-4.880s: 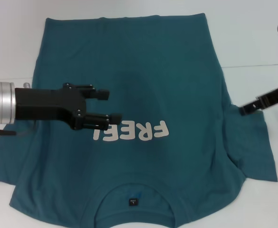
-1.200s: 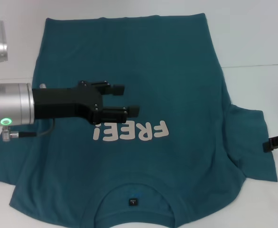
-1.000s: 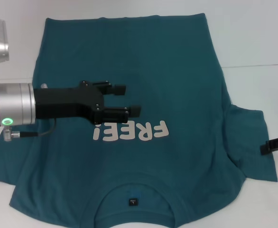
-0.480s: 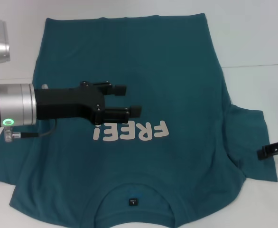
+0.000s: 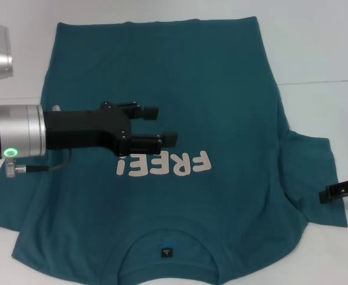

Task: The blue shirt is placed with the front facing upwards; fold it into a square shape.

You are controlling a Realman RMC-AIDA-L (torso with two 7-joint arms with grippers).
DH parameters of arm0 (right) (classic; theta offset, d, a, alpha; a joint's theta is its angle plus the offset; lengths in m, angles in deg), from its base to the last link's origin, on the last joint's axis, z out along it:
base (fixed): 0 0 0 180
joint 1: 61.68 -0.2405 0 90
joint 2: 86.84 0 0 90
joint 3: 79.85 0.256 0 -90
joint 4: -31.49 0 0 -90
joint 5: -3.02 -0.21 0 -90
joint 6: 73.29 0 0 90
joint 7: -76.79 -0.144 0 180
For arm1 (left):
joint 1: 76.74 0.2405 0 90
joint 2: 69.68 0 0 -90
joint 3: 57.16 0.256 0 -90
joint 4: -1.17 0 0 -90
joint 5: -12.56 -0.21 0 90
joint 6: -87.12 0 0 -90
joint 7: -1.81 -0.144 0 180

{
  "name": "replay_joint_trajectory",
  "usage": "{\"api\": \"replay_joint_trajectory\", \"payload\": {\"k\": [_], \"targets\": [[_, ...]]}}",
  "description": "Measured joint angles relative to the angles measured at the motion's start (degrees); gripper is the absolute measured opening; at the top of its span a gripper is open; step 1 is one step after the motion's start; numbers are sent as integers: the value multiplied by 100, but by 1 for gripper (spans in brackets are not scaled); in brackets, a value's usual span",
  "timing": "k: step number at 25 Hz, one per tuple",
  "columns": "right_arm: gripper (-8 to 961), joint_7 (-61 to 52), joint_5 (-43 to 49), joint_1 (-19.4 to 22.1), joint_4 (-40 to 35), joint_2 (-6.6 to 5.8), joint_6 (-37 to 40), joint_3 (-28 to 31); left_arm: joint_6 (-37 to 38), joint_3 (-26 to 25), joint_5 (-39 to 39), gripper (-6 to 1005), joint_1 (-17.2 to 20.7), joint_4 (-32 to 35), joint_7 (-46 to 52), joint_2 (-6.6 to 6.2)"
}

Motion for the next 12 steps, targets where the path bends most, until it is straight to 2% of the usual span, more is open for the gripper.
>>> {"api": "replay_joint_trajectory", "payload": {"k": [12], "targets": [[923,-8,-17,10,50,0,-87,33,3,0,10,842,-6,41,9,8]]}}
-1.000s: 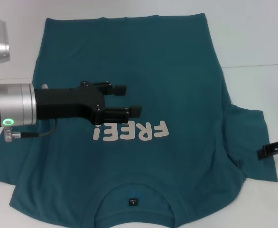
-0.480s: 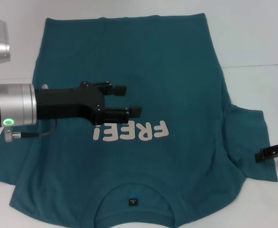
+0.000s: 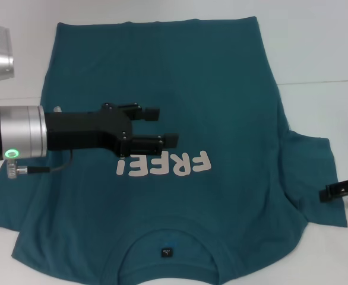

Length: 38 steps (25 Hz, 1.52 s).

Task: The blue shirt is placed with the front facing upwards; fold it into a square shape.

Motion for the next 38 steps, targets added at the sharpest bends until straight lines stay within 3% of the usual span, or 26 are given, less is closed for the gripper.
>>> {"api": "replay_joint_trajectory", "payload": {"k": [38], "targets": [[914,38,-368,-219,365,82,-370,-7,-13,0,-1,842,-22,12,-34,-17]]}}
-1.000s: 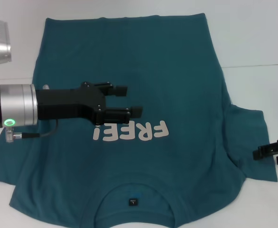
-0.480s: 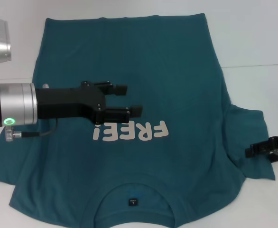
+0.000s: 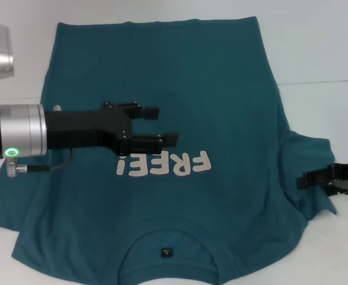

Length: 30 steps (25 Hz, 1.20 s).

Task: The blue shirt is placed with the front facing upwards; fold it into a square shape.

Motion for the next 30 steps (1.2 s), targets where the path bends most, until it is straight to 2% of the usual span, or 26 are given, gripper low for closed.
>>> {"api": "replay_joint_trajectory", "payload": {"k": [30], "targets": [[908,250,-197,-544,452,187,-559,-59,-53,0,-6,842,29,0,-11,9]]}}
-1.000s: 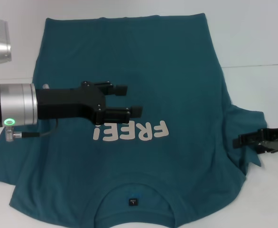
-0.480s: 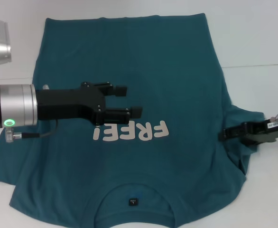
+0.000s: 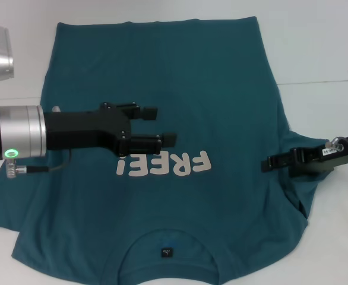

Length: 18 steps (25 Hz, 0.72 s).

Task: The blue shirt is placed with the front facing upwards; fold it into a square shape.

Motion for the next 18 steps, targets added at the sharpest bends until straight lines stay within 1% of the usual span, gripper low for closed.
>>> {"api": "replay_joint_trajectory", "payload": {"k": [7,9,13,18], "targets": [[905,8,-5,-26,-26,2,-47,-34,-1,0,2,842,-3,0,0,7],[905,-4,-5,-55,-57,-48,-25,-35,-1,0,4,842,0,0,-4,8],[903,-36,-13,-112,-85,-208,59,-27,0,0,6,842,2,0,-8,9],[901,-79,-50,-114,-97,-332,213,-9,6,0,6,842,19,0,-2,21]]}}
